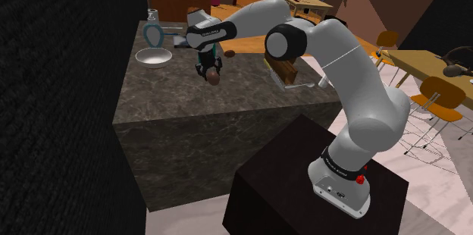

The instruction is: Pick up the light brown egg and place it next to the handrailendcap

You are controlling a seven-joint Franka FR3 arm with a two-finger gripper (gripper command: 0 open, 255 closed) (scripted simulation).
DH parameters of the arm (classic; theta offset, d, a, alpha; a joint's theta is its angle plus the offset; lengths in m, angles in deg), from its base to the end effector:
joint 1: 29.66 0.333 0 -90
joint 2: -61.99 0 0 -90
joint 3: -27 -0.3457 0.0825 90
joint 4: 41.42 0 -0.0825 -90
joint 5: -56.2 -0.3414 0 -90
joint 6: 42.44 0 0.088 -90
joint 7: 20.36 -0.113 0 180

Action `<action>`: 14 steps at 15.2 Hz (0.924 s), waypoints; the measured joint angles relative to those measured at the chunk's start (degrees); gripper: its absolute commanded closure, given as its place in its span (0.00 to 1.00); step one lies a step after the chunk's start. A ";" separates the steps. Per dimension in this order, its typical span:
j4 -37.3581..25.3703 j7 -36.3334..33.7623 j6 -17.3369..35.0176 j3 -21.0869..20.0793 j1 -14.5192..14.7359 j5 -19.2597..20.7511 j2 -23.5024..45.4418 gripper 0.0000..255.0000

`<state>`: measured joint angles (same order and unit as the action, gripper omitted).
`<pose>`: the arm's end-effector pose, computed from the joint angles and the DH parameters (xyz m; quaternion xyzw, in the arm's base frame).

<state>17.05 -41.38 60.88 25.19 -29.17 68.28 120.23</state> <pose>0.7399 0.0025 0.2362 0.9809 -0.1311 -0.0965 0.1064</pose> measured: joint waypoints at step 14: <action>0.03 0.45 -2.67 -0.09 0.01 -0.14 -2.65 1.00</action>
<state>17.08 -40.93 58.21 25.10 -29.16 68.15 117.58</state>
